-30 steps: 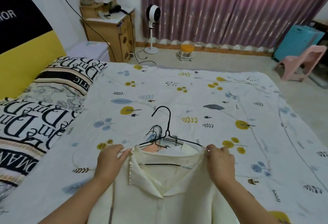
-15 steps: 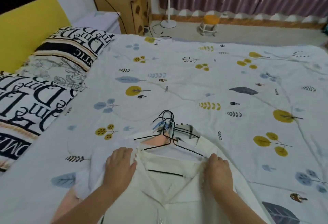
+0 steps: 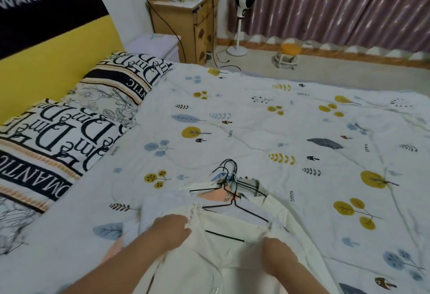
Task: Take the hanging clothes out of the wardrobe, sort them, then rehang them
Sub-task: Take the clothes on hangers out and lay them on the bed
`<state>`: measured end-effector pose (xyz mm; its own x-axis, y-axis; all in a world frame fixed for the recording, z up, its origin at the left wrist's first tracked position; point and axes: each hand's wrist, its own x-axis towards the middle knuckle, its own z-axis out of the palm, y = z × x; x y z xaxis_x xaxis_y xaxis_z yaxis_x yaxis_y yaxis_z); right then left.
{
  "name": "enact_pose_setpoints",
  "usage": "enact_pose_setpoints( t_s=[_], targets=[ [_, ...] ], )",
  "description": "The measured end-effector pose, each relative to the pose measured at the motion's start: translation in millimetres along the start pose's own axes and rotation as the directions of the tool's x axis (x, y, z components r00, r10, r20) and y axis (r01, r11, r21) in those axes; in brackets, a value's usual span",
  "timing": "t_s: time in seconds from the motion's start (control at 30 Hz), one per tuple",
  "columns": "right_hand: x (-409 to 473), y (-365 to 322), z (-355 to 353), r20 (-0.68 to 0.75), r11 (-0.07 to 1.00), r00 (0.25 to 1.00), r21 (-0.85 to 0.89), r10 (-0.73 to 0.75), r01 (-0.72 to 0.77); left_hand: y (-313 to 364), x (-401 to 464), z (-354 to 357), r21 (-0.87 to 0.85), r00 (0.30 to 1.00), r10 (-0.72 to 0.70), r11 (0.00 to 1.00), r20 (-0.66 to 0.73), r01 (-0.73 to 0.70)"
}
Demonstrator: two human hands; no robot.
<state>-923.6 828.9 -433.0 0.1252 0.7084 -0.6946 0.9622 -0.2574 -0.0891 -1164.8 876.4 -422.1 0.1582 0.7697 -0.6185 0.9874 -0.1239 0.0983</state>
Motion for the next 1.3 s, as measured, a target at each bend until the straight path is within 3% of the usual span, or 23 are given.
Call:
enact_pose_setpoints(
  t_s=[0.07,0.23,0.33,0.47,0.67,0.93,1.3],
  targets=[
    [-18,-13,-22,0.011,0.999,1.0,-0.032,-0.025,0.025,-1,-24,-25,-0.08,0.998,0.019,0.996,-0.06,-0.024],
    [-79,-63,-74,-0.156,0.973,0.967,-0.143,-0.203,0.181,-12,-99,-78,-0.167,0.982,0.034,0.984,-0.184,-0.065],
    [-132,-106,-94,-0.28,0.939,0.899,-0.169,-0.337,0.299,-31,-160,-96,-0.183,0.975,-0.004,0.982,-0.223,-0.038],
    [-198,-159,-107,-0.328,0.856,0.794,-0.271,-0.512,0.44,-66,-239,-109,-0.19,0.951,-0.083,0.982,-0.299,0.026],
    [-302,-233,-98,-0.299,0.684,0.618,-0.395,-0.727,0.613,-130,-375,-107,-0.091,0.874,-0.221,0.975,-0.433,0.201],
    [-469,-331,-33,-0.218,0.386,0.318,-0.528,-0.923,0.757,-211,-573,-35,-0.258,0.76,-0.43,0.902,-0.488,0.346],
    [-629,-446,93,0.09,-0.057,-0.007,-0.565,-0.996,0.823,-270,-805,79,-0.51,0.457,-0.792,0.61,-0.404,0.606]
  ],
)
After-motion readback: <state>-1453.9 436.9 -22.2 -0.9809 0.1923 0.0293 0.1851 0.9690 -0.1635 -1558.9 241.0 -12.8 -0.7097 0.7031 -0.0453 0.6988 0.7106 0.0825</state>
